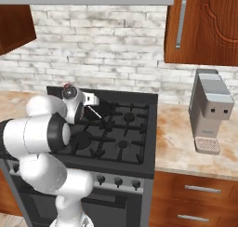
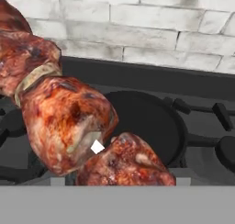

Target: Place the cold items (banana and apple) from the fridge in one tupperware on the dining counter. Place the warm items (kebab skewer and hot dog) in the stove area in another tupperware.

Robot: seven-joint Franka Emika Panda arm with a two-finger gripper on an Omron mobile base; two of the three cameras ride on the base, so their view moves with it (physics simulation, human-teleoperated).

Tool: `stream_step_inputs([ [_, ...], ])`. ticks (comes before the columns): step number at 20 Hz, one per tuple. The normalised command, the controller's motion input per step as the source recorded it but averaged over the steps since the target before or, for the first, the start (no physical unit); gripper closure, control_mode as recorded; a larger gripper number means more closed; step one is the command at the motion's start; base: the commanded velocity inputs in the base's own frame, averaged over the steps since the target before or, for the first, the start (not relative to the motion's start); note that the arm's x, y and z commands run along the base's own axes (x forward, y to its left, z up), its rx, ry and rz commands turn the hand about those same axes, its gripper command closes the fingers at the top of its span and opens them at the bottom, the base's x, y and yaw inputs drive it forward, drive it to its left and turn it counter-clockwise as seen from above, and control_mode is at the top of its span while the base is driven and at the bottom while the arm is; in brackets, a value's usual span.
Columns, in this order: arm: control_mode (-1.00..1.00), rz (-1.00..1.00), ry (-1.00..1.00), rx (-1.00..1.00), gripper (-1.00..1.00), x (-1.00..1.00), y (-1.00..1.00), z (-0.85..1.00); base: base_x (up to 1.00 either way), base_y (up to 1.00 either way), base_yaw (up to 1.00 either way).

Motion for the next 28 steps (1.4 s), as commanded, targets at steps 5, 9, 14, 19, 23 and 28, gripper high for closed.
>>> stream_step_inputs([
  [5, -1.00, -0.01, -0.06, 0.03, 1.00, -0.93, 0.07, 0.59, 0.00, 0.00, 0.00],
  [9, -1.00, 0.00, 0.06, -0.01, 1.00, -0.68, 0.00, 0.86, 0.00, 0.00, 0.00],
  [14, -1.00, 0.00, 0.23, -0.06, 1.00, -0.66, 0.00, 0.86, 0.00, 0.00, 0.00],
  [19, -1.00, 0.00, 0.33, -0.03, 1.00, -0.79, 0.00, 0.69, 0.00, 0.00, 0.00],
  [23, -1.00, 0.00, 0.37, -0.03, 1.00, -0.77, -0.01, 0.58, 0.00, 0.00, 0.00],
  [28, -1.00, 0.00, 0.21, -0.04, 1.00, -0.85, -0.05, 0.41, 0.00, 0.00, 0.00],
])
